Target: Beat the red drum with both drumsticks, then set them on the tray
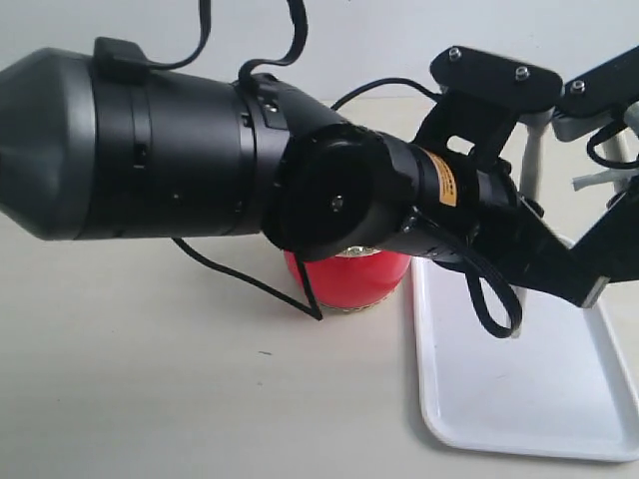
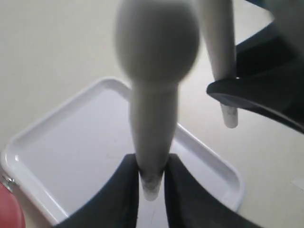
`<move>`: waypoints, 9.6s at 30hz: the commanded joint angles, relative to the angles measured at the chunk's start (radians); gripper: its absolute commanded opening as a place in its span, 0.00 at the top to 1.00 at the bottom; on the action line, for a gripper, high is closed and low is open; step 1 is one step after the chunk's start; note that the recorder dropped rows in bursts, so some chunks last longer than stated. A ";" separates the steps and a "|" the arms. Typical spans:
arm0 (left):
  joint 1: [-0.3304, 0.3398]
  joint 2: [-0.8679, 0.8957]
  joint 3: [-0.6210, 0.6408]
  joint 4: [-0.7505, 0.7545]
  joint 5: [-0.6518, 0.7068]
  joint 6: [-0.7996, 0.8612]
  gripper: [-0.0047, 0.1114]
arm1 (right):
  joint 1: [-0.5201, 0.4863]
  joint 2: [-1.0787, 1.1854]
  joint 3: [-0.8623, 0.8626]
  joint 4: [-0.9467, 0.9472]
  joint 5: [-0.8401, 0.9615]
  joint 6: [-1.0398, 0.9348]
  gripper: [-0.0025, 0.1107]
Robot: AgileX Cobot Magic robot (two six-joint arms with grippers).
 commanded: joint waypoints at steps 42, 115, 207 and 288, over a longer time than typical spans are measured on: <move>0.170 0.174 -0.222 -0.341 0.565 0.194 0.96 | -0.121 0.106 -0.029 -0.135 -0.071 0.088 0.98; 0.177 -0.092 -0.391 0.282 0.924 -0.128 0.59 | -0.121 0.268 -0.056 0.294 -0.208 -0.285 0.98; 0.528 -1.859 1.299 0.414 -0.132 -0.411 0.96 | -0.119 -0.748 0.537 0.529 -1.312 -0.372 0.98; 0.720 -1.859 1.299 0.026 0.140 0.105 0.96 | -0.119 -0.826 0.745 0.449 -1.054 -0.321 0.98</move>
